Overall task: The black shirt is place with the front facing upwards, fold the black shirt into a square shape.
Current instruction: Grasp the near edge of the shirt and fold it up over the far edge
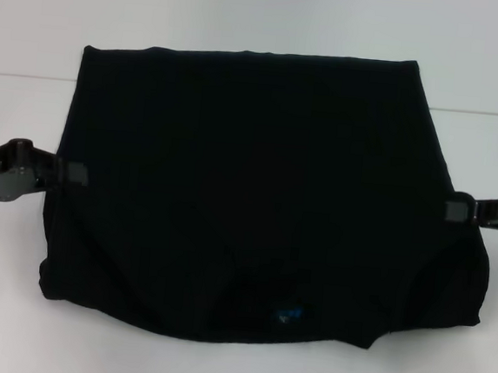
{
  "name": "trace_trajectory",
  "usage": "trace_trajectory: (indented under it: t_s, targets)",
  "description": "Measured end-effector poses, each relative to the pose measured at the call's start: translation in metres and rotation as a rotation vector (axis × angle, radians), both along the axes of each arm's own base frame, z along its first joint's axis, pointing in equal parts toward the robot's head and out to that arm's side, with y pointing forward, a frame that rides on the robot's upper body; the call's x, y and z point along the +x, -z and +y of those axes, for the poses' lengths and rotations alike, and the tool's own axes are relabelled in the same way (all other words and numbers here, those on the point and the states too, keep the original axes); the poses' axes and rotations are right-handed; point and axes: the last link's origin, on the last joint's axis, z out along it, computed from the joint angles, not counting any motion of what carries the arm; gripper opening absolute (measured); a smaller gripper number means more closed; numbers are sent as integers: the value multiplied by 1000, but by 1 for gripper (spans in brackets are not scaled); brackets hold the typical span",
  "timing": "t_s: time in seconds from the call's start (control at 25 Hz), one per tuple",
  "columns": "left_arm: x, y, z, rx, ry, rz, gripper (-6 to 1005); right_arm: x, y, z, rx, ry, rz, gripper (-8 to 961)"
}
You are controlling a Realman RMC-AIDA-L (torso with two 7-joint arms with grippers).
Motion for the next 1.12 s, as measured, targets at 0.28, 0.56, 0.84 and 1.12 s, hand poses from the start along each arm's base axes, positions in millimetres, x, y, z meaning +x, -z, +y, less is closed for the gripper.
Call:
trace_trajectory:
  t_s: [0.28,0.56,0.84,1.12]
  targets:
    - [-1,-4,7,83,-16,-23,2,-4,1,9,66,1,23,92]
    - [-5,-8,12,169,-38,-46,1,-4,3,17,144,8,39,92]
    - [-12,-8,12,218,-72,-49,1,-3,7,23,191,19,28,92]
    - [-18,-9,11,274,-98,-71,2,0,7,25,244,29,48,92]
